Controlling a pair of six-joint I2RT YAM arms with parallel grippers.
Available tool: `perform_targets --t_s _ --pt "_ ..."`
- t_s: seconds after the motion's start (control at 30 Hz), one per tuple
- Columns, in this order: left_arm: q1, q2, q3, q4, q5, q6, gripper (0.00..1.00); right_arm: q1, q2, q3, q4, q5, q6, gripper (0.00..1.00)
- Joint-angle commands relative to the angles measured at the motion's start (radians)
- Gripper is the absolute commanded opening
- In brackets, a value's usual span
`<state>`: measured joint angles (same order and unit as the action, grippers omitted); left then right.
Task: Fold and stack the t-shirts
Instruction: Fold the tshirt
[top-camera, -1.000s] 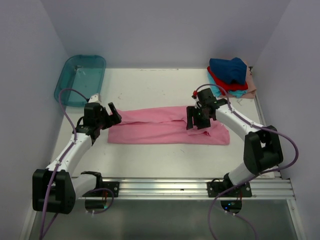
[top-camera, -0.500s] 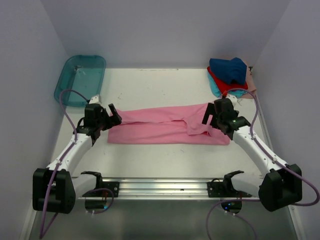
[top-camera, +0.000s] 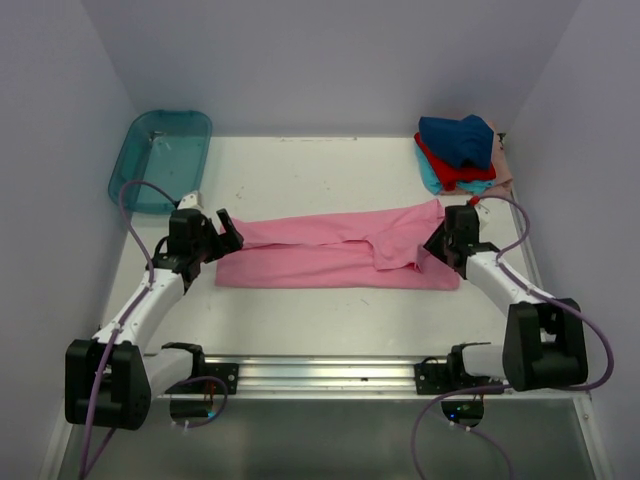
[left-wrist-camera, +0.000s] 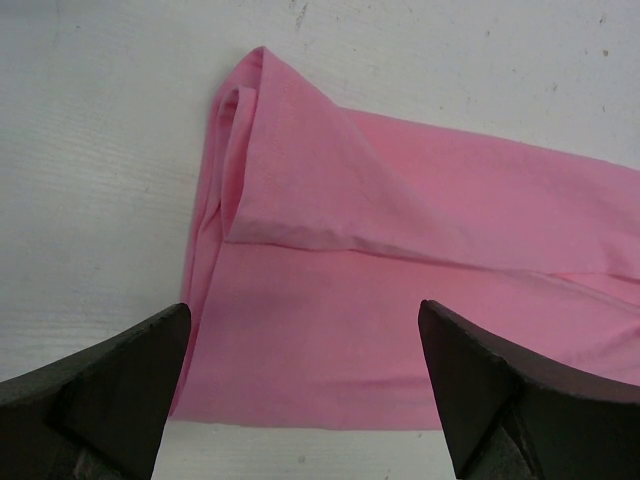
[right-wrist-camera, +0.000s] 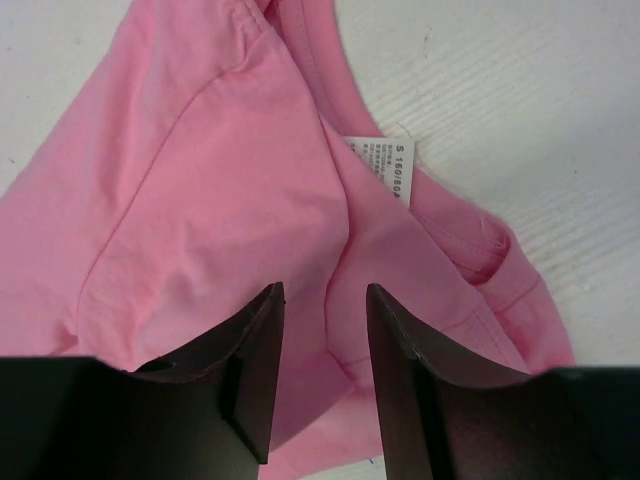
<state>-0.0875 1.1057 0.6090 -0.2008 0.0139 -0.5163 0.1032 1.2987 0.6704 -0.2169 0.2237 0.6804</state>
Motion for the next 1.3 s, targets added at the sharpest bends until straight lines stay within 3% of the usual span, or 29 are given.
perform_targets --t_s 0.0,0.57,0.7,0.73,0.8,1.0,1.27 --pt "-0.004 -0.023 -0.002 0.023 -0.009 -0.010 1.00 -0.031 0.025 -0.012 0.140 -0.047 0.041 0.41" --pt "-0.004 -0.020 0.001 0.018 -0.009 -0.007 1.00 -0.097 0.186 -0.011 0.261 -0.155 0.076 0.37" --pt "-0.004 -0.017 0.005 0.017 -0.009 -0.005 1.00 -0.099 0.195 -0.020 0.283 -0.170 0.079 0.25" --pt "-0.004 -0.017 0.006 0.018 -0.009 -0.005 1.00 -0.099 0.192 -0.020 0.284 -0.170 0.077 0.14" --pt "-0.004 -0.015 0.008 0.017 -0.009 -0.004 1.00 -0.099 0.182 -0.017 0.281 -0.169 0.067 0.08" --pt "-0.004 -0.007 0.006 0.026 -0.009 -0.007 1.00 -0.099 0.157 0.043 0.228 -0.127 -0.028 0.06" --pt "-0.004 -0.001 0.014 0.029 -0.002 -0.007 1.00 -0.099 0.238 0.175 0.146 -0.095 -0.130 0.01"
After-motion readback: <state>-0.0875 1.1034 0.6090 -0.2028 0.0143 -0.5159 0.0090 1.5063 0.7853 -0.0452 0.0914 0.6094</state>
